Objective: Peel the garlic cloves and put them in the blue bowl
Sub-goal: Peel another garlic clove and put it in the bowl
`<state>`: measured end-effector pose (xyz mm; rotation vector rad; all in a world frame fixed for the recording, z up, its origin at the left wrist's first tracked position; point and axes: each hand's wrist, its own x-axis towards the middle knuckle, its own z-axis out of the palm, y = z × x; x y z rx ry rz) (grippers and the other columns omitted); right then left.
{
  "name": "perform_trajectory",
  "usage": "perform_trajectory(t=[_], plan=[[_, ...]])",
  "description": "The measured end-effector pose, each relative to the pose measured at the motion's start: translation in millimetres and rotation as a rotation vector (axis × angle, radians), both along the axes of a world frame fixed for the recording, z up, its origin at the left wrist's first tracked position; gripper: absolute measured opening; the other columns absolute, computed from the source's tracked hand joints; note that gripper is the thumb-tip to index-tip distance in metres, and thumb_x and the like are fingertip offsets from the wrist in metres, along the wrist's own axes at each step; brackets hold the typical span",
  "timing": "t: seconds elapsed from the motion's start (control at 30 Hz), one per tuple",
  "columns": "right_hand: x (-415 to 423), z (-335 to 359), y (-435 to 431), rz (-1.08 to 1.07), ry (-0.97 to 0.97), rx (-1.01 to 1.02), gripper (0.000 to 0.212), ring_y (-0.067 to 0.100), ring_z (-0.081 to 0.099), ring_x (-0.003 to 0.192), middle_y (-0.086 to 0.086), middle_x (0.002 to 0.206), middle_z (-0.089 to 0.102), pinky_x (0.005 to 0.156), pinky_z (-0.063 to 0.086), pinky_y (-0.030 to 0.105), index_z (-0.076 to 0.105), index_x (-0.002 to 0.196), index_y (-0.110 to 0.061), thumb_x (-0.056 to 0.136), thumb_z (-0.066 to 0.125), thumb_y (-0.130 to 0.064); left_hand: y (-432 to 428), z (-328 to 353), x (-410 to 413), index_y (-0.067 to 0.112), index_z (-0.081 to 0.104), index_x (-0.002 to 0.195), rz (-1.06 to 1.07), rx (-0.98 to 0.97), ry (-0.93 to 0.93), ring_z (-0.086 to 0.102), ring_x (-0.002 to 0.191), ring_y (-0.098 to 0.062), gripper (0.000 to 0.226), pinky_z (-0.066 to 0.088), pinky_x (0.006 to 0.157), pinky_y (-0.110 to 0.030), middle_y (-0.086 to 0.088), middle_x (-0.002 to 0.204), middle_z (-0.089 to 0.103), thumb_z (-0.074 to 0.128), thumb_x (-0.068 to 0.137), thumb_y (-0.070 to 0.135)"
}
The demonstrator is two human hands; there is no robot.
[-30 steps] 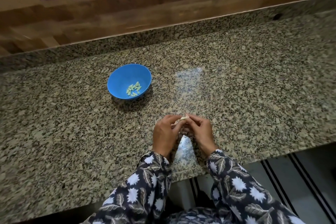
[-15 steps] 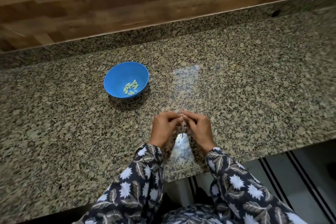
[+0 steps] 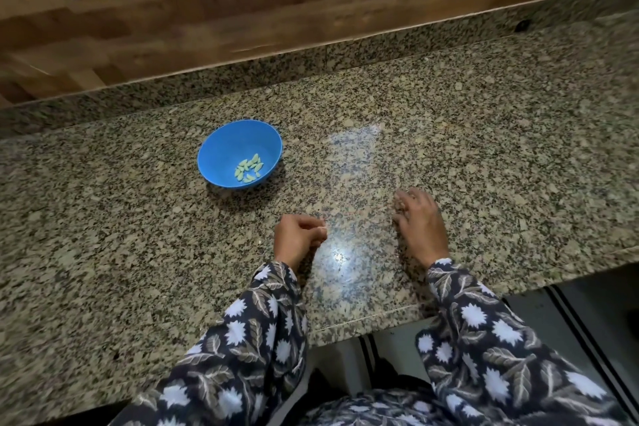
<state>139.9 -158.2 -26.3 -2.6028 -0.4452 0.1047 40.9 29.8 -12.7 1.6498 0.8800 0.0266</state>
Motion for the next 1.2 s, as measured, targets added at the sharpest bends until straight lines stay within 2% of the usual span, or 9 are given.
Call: perform_trajectory(t=[0.2,0.37,0.53,0.63,0.73,0.87,0.97,1.07,1.2], plan=[[-57,-6,39,0.384,0.063,-0.006,0.05,0.014,0.007,0.142,-0.004,0.154,0.011,0.112,-0.004,0.026,0.022,0.144,-0.026,0.097,0.036,-0.035,10,3,7,0.01,0.069,0.083,-0.158,0.202,0.148,0.065,0.085,-0.017,0.011,0.052,0.08,-0.03,-0.003,0.087,0.071,0.075,0.076,0.017],[-69,-33,44,0.433,0.062,-0.137,0.07,0.005,-0.01,0.141,-0.009,0.154,-0.009,0.113,-0.014,0.032,0.003,0.147,-0.03,0.083,-0.009,-0.054,5,0,8,0.013,0.068,0.081,-0.305,0.509,0.147,0.064,0.079,-0.015,0.006,0.051,0.078,-0.028,-0.001,0.084,0.07,0.073,0.079,0.016],[-70,-34,44,0.44,0.064,-0.127,0.067,0.003,-0.012,0.139,-0.01,0.154,-0.008,0.112,-0.015,0.031,0.003,0.147,-0.03,0.086,-0.005,-0.057,1,5,6,0.01,0.07,0.083,-0.37,0.639,0.153,0.065,0.076,-0.015,0.006,0.054,0.073,-0.026,-0.003,0.082,0.07,0.069,0.083,0.016],[-70,-32,44,0.442,0.059,-0.132,0.067,0.005,-0.012,0.14,-0.011,0.153,-0.012,0.113,-0.014,0.031,0.0,0.146,-0.03,0.084,-0.009,-0.054,1,6,-1,0.011,0.069,0.089,-0.365,0.762,0.147,0.058,0.073,-0.009,0.008,0.045,0.065,-0.01,0.003,0.083,0.067,0.065,0.086,0.018],[-69,-32,44,0.428,0.065,-0.086,0.059,0.003,-0.008,0.14,-0.012,0.153,-0.006,0.113,-0.012,0.029,0.007,0.146,-0.03,0.093,0.001,-0.055,-6,-1,-10,0.009,0.067,0.096,-0.496,0.874,0.126,0.062,0.078,-0.015,0.014,0.052,0.075,-0.023,-0.005,0.089,0.069,0.057,0.092,0.017],[-63,-17,50,0.407,0.181,0.17,0.046,0.007,0.015,0.14,-0.007,0.151,0.02,0.112,0.0,0.021,0.027,0.143,-0.022,0.099,0.035,-0.033,11,10,-4,0.0,0.069,0.089,-0.315,0.241,0.079,0.066,0.069,-0.013,0.01,0.055,0.065,-0.02,-0.008,0.081,0.07,0.069,0.081,0.005],[-55,-1,55,0.413,0.274,0.316,0.038,0.014,0.049,0.121,0.003,0.135,0.051,0.1,0.031,0.016,0.048,0.132,-0.017,0.095,0.048,-0.023,13,24,-10,-0.009,0.067,0.093,-0.256,-0.179,-0.003,0.069,0.067,-0.017,0.015,0.057,0.061,-0.022,-0.018,0.084,0.07,0.066,0.078,-0.006],[-48,8,56,0.426,0.313,0.324,0.027,0.007,0.06,0.084,0.006,0.107,0.069,0.082,0.048,0.019,0.063,0.117,-0.015,0.091,0.055,-0.019,9,25,-18,-0.012,0.065,0.098,-0.165,-0.276,-0.089,0.069,0.068,-0.017,0.019,0.057,0.062,-0.02,-0.021,0.087,0.07,0.064,0.08,-0.005],[-45,9,56,0.437,0.409,0.351,0.019,0.013,0.064,0.073,0.005,0.088,0.072,0.075,0.054,0.029,0.07,0.102,-0.013,0.087,0.06,-0.019,5,22,-23,-0.009,0.067,0.09,-0.112,-0.174,-0.086,0.063,0.054,-0.013,0.016,0.052,0.05,-0.018,-0.02,0.079,0.069,0.067,0.079,0.002]])
